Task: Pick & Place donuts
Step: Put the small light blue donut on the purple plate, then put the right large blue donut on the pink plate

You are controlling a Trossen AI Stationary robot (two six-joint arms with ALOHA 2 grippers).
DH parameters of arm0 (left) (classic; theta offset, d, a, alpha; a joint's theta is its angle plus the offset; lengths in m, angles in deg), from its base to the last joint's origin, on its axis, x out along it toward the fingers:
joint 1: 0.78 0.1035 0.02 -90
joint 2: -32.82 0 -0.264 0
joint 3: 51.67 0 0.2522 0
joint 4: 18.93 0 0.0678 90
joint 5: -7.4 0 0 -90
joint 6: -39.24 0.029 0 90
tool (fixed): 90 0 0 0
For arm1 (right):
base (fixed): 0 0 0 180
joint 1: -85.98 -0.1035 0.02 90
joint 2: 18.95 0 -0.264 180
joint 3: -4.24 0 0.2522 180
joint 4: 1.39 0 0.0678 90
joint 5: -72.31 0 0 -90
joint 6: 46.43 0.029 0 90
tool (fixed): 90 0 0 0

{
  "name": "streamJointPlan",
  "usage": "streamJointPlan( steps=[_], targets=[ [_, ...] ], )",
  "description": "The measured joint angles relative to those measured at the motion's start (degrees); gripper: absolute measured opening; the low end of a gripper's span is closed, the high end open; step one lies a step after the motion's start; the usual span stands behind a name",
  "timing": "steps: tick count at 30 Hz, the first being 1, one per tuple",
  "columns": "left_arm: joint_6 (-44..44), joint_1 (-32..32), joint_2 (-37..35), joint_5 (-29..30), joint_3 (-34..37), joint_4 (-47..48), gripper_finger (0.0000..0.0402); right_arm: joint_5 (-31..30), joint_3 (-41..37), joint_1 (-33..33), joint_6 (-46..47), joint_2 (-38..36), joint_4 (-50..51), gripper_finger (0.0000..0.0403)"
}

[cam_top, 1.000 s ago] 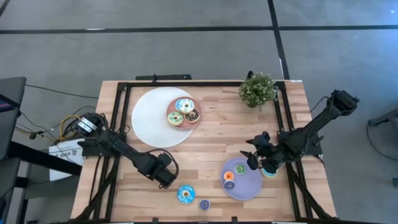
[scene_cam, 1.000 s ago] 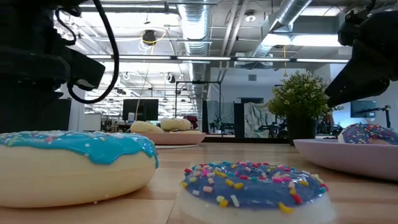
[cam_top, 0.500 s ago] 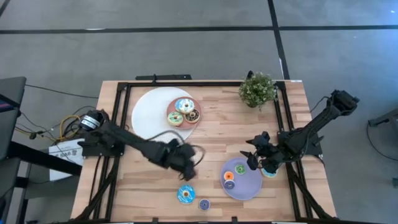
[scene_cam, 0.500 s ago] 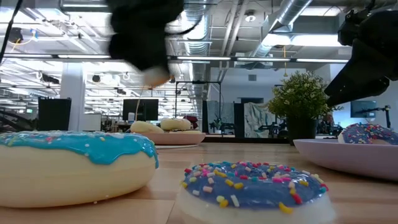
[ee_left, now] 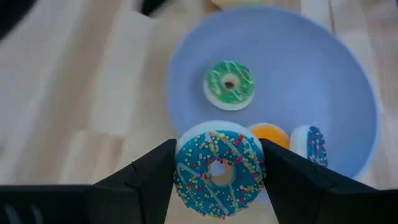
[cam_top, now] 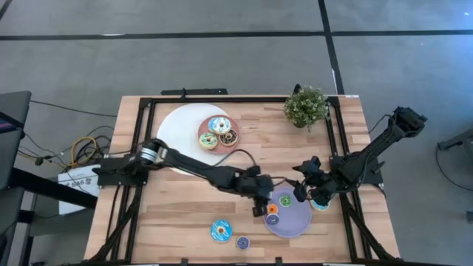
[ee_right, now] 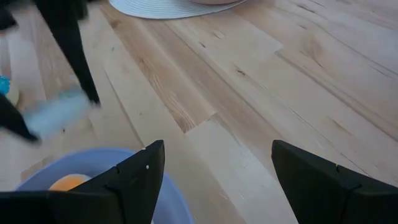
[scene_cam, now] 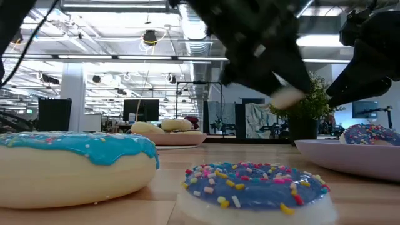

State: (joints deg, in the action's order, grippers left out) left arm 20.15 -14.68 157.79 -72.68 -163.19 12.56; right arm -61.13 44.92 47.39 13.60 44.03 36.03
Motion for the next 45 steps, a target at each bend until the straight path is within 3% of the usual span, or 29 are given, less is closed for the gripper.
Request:
streamJointPlan(
  steps=[6,10,21,27,31,33,37,45],
  targets=[
    [3.24,0.87,9.7,-4.11,-13.64,7.12,0.0214,0.02,0.0,0.0,0.0,0.0,0.07,0.0286],
    [3.16,1.29,13.13,-8.34,-18.87,8.25,0.0216,0.16,0.0,0.0,0.0,0.0,0.28,0.0286],
    [2.97,1.73,13.03,-7.94,-19.23,9.65,0.028,0.2,0.01,0.0,0.0,0.0,0.95,0.0286],
    [4.98,2.6,9.49,-10.22,-19.83,16.77,0.029,0.17,0.0,0.0,0.0,-0.02,0.92,0.0286],
    [8.84,2.65,4.38,-7.61,-19.24,25.74,0.0288,0.15,0.0,0.66,0.01,-0.02,0.71,0.0286],
    [10.7,2.41,1.85,-4.4,-16.73,29.28,0.0277,0.15,0.0,1.05,0.0,-0.02,0.64,0.0286],
    [11.26,1.86,-6.16,0.32,-7.03,27.51,0.0234,0.15,0.0,1.86,0.0,0.0,-0.05,0.0286],
    [0.42,1.53,-29.33,1.9,30.31,7.51,0.011,0.06,0.02,4.35,0.0,0.0,-0.61,0.0286]
  ],
)
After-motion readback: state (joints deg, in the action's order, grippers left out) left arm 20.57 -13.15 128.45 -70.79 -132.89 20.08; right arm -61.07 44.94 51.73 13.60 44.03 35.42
